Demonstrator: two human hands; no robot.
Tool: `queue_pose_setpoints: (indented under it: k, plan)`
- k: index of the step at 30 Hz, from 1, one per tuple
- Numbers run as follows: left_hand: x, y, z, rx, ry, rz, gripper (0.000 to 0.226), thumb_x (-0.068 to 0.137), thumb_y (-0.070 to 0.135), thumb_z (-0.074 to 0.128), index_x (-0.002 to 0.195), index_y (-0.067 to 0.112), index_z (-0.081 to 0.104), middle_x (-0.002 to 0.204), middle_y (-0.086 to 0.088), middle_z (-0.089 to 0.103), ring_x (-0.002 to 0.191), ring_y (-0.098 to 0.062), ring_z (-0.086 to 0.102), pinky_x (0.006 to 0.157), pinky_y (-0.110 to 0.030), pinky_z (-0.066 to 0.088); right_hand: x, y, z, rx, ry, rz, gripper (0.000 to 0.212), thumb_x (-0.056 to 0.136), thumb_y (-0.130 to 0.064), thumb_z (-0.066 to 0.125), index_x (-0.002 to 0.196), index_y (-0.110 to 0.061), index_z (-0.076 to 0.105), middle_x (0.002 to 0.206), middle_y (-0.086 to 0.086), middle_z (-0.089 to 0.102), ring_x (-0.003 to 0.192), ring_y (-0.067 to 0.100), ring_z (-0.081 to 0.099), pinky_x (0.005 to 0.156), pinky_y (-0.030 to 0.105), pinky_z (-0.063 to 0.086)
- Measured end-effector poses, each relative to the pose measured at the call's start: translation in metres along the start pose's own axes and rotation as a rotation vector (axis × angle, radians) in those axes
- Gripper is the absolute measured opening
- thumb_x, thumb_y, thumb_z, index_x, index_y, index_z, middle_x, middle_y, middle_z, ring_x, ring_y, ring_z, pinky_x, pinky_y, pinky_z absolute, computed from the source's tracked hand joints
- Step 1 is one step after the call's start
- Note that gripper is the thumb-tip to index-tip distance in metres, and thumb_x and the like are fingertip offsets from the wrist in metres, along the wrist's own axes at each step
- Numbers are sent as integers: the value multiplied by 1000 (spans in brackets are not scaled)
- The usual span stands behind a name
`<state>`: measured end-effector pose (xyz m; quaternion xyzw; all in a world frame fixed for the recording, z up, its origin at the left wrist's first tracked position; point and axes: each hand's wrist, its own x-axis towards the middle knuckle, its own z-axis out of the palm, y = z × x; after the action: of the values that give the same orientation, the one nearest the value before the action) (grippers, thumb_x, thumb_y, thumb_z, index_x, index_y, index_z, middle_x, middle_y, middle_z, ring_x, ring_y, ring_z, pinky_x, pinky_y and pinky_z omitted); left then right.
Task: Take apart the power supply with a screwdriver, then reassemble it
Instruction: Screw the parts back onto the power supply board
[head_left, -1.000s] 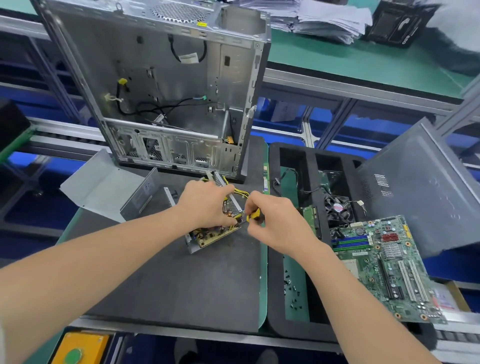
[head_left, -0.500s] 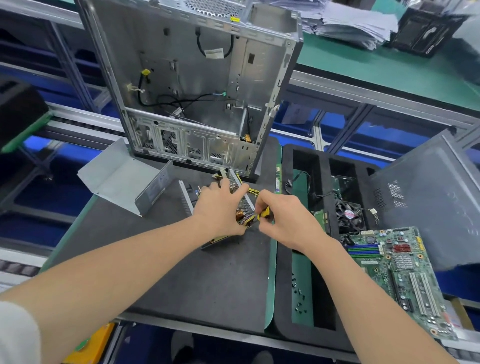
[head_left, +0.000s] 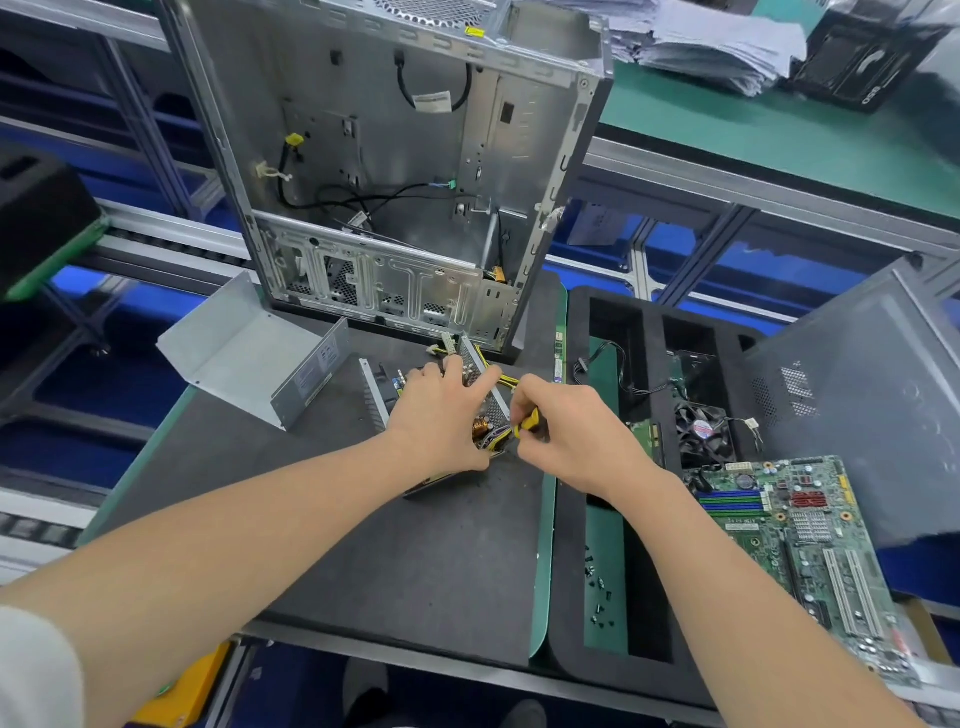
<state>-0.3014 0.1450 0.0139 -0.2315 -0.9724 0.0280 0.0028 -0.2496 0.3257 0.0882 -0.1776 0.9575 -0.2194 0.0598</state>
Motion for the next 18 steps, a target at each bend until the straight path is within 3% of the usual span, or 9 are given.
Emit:
queue_pose_setpoints:
  k: [5, 10, 18]
  plan:
    - [1, -2, 2, 0, 25, 17, 108, 61, 80, 62, 150, 30, 25, 117, -19, 53, 90, -39, 60, 78, -44, 48, 2, 1, -2, 1, -21, -9, 23, 84, -9, 66, 95, -25, 54, 88, -5, 65, 78, 18, 60, 72, 44, 54]
    - [1, -5, 5, 32, 21, 27, 135, 57, 93, 56, 164, 31, 4, 125, -20, 53, 100, -38, 60, 82, -44, 48, -5, 5, 1, 42, 49, 3, 20, 81, -11, 70, 93, -20, 57, 83, -3, 66, 73, 18, 59, 70, 43, 54]
    - [1, -10, 2, 46, -70, 35, 154, 48, 88, 72, 161, 37, -19, 135, -19, 46, 112, -38, 55, 93, -47, 46, -23, 16, 3, 148, 118, 37, 23, 79, -9, 71, 88, -24, 57, 78, -5, 66, 69, 14, 62, 67, 40, 54]
